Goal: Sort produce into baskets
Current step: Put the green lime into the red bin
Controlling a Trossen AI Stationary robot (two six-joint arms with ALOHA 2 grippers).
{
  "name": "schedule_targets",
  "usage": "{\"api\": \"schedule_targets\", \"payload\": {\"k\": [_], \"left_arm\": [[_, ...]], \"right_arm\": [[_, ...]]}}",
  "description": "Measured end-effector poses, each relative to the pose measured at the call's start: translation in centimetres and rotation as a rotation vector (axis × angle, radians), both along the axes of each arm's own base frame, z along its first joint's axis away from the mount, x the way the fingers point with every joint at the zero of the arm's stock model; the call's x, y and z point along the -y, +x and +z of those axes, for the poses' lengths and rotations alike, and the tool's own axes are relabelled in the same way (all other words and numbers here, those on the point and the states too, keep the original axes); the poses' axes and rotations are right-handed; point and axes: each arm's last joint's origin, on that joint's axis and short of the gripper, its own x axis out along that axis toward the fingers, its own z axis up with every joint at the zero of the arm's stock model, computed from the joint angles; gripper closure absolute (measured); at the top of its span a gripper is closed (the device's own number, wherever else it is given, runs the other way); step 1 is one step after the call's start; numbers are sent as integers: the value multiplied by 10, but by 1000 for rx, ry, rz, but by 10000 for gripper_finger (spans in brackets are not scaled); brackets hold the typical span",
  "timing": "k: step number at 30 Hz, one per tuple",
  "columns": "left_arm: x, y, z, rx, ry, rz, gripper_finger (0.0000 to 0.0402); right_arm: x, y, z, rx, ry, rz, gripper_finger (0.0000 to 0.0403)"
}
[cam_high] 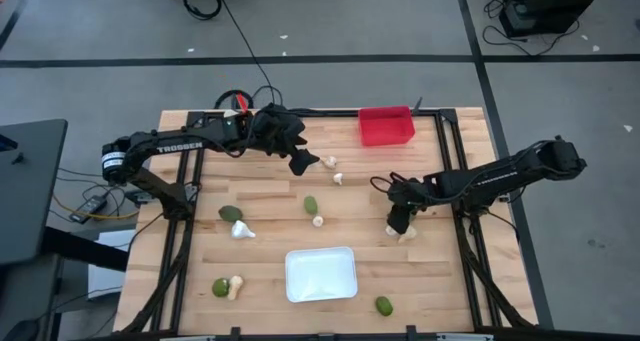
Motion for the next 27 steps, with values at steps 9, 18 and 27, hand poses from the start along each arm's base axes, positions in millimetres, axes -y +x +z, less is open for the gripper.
{"api": "schedule_targets", "payload": {"k": [9, 18, 27], "left_arm": [[0, 0, 0, 0, 0, -4, 12], [0, 0, 0, -6, 25, -28, 12], [1, 0, -1, -6, 24, -59, 12]], "right_arm": [[-2, 11, 10, 97, 80, -20, 328], [-2, 4, 43, -159, -6, 131, 289], [-7, -1, 48, -224, -86, 360, 124]]}}
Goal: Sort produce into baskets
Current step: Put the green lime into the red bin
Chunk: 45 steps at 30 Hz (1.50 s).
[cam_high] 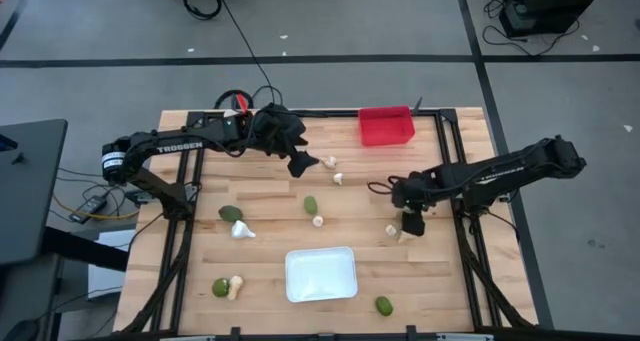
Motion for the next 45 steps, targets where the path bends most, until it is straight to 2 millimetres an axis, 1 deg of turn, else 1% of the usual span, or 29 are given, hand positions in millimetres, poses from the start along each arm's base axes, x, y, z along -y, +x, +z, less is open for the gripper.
{"api": "schedule_targets", "payload": {"k": [3, 5, 9, 12, 18, 20, 25, 27, 30, 36, 41, 45], "left_arm": [[0, -1, -1, -8, -10, -8, 12], [1, -1, -2, -22, -15, -8, 12], [1, -3, -4, -51, -8, 5, 12], [0, -3, -4, -55, -1, 13, 12], [-1, -3, -4, -53, 17, 32, 12], [-1, -3, -4, -56, 24, 41, 12], [-2, -3, -4, -61, 41, 53, 12], [-2, -3, -4, -61, 42, 55, 12], [-2, -3, -4, -61, 40, 57, 12], [-2, -4, -4, -64, 46, 73, 12], [-2, -3, -4, -64, 55, 69, 12], [-3, -3, -2, -46, 50, 76, 12]], "right_arm": [[-3, -5, -10, -17, -28, 66, 79], [-3, -4, -12, -3, -53, 70, 61], [0, -6, -18, -2, -90, 32, 56], [1, -9, -24, -19, -47, -5, 61], [3, -12, -32, -33, -19, -98, 96], [5, -13, -34, -33, -5, -136, 118], [9, -15, -38, -39, 18, -266, 187], [11, -13, -38, -20, 31, -313, 207], [15, -4, -37, 72, 71, -394, 218], [21, 24, -22, 380, 204, -492, 208], [29, 40, -7, 616, 221, -568, 207], [37, 44, 0, 715, 196, -587, 207]]}}
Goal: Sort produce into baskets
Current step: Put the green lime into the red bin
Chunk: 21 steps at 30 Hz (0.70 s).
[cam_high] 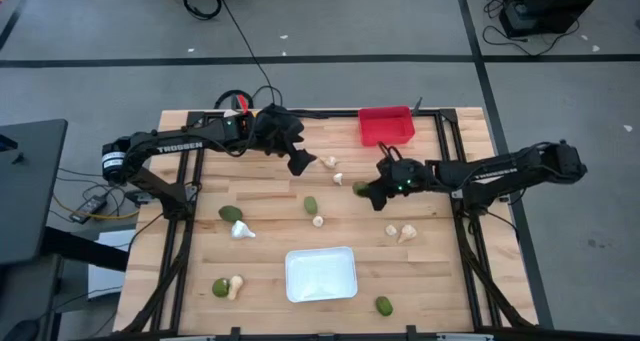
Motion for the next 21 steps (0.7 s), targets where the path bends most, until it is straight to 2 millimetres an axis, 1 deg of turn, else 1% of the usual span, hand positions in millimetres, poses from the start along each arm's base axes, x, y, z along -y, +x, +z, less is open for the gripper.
{"api": "schedule_targets", "payload": {"k": [5, 9, 16, 21], "left_arm": [[0, 1, 1, 13, 0, 4, 12], [0, 1, 1, 27, -47, 55, 12], [-2, 0, 1, 21, -22, 100, 12], [-2, 0, 1, 19, -9, 118, 12]], "right_arm": [[11, 1, 3, 29, -26, -9, 207], [21, 2, 7, 78, -45, -38, 206], [36, 0, 8, 83, -90, -112, 206], [52, -2, 14, 139, -120, -174, 206]]}}
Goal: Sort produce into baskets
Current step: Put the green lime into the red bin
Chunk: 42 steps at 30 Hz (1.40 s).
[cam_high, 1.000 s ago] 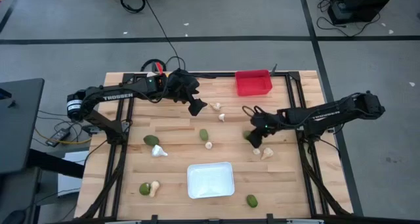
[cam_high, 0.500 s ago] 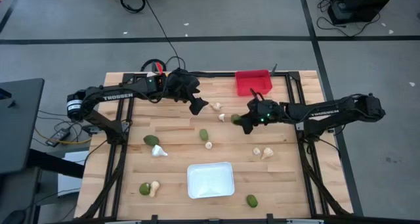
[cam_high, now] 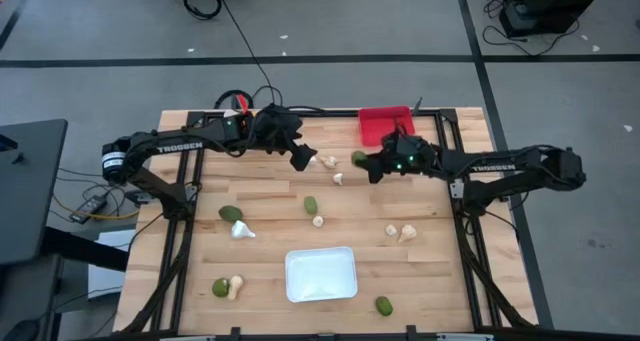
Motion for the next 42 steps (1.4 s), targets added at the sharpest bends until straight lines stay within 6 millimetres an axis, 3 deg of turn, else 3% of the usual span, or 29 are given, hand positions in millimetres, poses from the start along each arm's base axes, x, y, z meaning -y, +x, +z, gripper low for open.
{"api": "schedule_targets", "payload": {"k": [9, 18, 28, 42], "left_arm": [[-6, 3, 6, 74, 25, 38, 12], [-26, -2, 9, 114, 39, 103, 12], [-34, -8, 6, 72, 25, 134, 12], [-34, -12, 1, -17, 74, 145, 12]], "right_arm": [[37, -11, 8, 80, -53, -123, 206], [82, -13, -17, 64, 37, -149, 206], [127, -15, -17, -66, 29, -351, 206], [142, -22, -15, -355, -67, -457, 206]]}}
